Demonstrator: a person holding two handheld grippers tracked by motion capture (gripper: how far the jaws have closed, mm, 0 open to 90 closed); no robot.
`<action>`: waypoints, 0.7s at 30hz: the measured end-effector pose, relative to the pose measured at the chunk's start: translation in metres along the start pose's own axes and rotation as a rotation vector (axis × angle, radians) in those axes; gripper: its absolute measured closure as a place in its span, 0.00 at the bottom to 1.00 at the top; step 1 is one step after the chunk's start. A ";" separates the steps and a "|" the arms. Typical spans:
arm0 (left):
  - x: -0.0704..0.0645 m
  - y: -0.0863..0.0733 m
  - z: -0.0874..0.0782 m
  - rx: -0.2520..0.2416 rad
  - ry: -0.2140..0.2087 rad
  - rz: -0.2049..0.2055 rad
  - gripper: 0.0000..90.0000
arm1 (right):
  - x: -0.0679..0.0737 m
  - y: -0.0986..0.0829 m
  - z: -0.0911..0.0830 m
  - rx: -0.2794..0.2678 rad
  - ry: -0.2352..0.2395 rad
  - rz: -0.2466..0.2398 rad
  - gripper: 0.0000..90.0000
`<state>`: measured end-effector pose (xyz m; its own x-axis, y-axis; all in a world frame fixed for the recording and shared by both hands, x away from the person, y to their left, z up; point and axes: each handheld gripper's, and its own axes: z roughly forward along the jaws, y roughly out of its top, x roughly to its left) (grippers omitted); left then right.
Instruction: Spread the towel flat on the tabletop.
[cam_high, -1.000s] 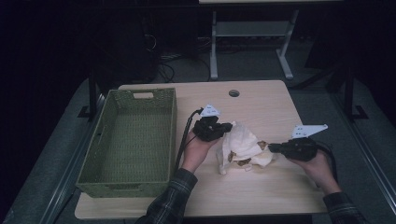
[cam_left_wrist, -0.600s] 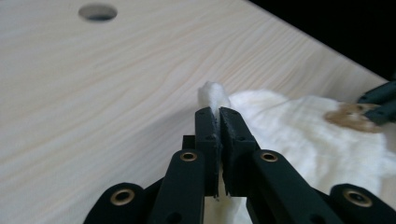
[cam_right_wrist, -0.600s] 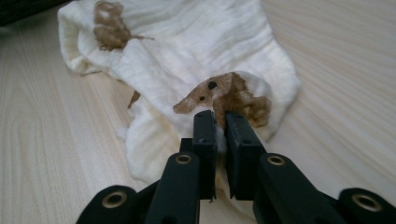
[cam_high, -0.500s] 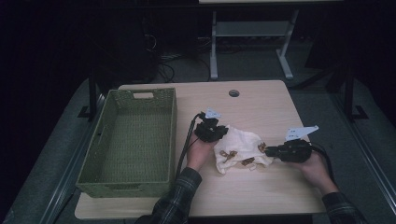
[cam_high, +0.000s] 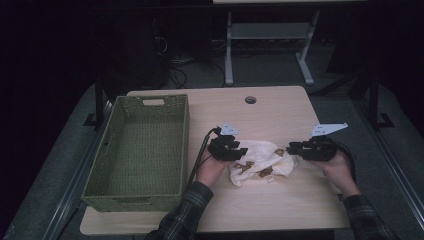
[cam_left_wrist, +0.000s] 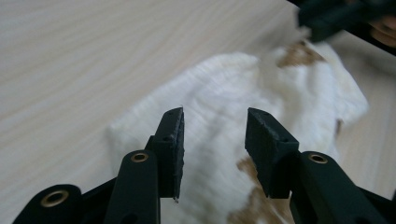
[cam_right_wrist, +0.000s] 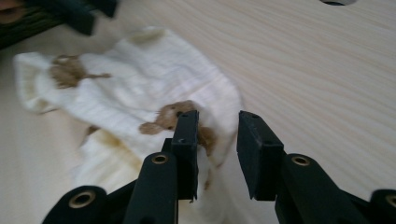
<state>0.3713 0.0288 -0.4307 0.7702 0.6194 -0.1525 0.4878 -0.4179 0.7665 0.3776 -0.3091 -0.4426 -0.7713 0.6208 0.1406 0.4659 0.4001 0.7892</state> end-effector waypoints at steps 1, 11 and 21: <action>-0.001 -0.001 -0.001 0.011 -0.002 0.012 0.63 | -0.004 0.001 0.003 -0.002 -0.006 0.007 0.76; -0.009 -0.023 0.009 0.091 -0.024 0.044 0.62 | -0.023 -0.002 0.026 0.015 -0.017 0.069 0.77; -0.008 -0.028 0.021 0.148 -0.010 0.082 0.62 | -0.017 -0.006 0.046 0.042 0.017 0.071 0.79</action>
<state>0.3600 0.0215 -0.4637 0.8134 0.5730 -0.1003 0.4782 -0.5606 0.6761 0.4077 -0.2908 -0.4769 -0.7431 0.6368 0.2055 0.5368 0.3840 0.7513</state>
